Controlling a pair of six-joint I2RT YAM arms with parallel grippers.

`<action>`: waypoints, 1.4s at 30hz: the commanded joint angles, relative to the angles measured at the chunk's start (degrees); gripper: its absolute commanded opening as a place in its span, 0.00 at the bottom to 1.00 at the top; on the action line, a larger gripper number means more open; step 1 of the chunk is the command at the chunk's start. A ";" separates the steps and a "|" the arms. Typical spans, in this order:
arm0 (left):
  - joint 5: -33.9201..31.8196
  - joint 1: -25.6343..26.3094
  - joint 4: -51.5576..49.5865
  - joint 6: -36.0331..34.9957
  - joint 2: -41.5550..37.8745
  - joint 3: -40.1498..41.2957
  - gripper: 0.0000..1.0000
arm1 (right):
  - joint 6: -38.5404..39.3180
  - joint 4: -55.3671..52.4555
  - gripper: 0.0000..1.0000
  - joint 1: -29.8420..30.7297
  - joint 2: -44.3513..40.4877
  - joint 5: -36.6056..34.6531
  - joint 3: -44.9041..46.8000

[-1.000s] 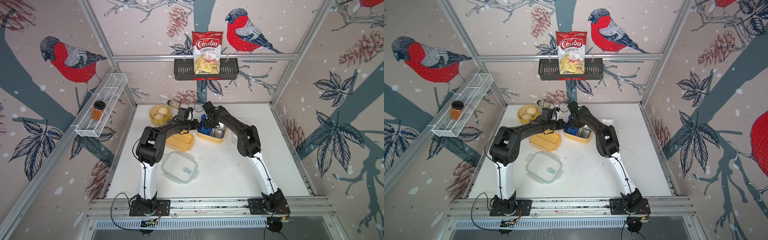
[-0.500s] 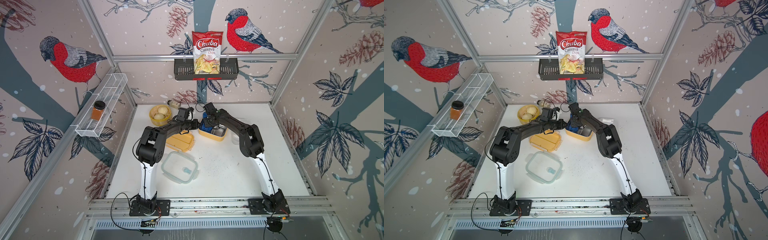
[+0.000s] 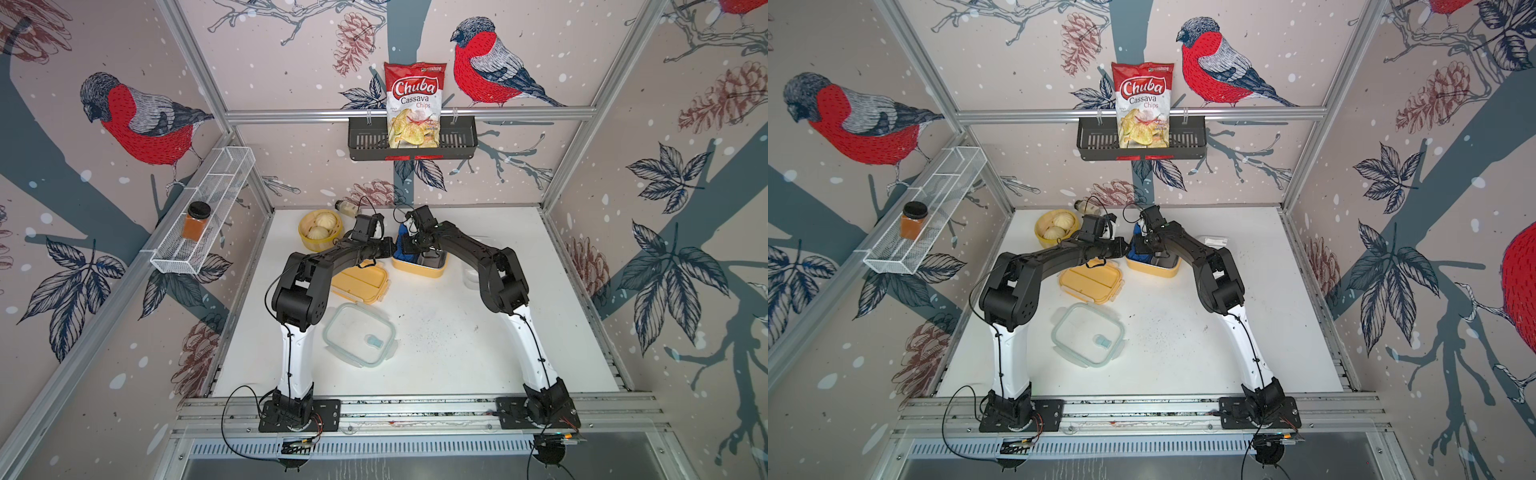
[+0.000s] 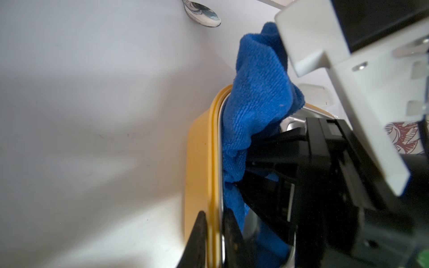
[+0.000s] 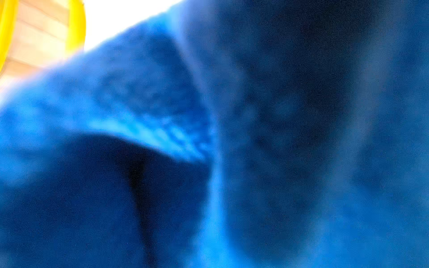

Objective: Wipe the insides of the lunch boxes
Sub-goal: Wipe the dirt inside the lunch box, then place the cleaning item at the center of the board.

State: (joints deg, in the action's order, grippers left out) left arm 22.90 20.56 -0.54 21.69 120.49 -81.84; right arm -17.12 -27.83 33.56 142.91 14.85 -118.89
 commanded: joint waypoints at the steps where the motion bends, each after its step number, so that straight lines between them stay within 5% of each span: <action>1: 0.85 -0.08 -2.00 -0.49 0.53 -0.19 0.15 | 4.34 -15.64 0.01 1.02 2.18 8.23 1.52; 9: 0.20 -0.46 -2.34 -0.23 0.54 -0.44 0.15 | 5.55 -19.82 0.00 -0.27 -2.26 0.65 5.91; 20: -1.57 -1.27 -2.50 -0.31 -4.08 0.81 0.20 | -0.92 -3.59 0.00 -1.83 -18.31 1.86 11.12; 30: -0.93 -1.48 -2.76 -0.09 -4.25 0.50 0.27 | 0.02 -7.55 0.00 -1.77 -25.19 -0.13 7.72; 42: -3.38 -2.15 -2.45 -0.25 -10.65 2.67 0.38 | 1.01 -4.95 0.00 1.38 -51.63 -1.76 25.00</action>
State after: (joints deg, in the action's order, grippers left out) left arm 20.80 18.72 -3.81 22.04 111.63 -79.68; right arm -16.38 -34.85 33.87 95.42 13.30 -97.01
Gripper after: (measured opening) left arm 0.367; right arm 0.081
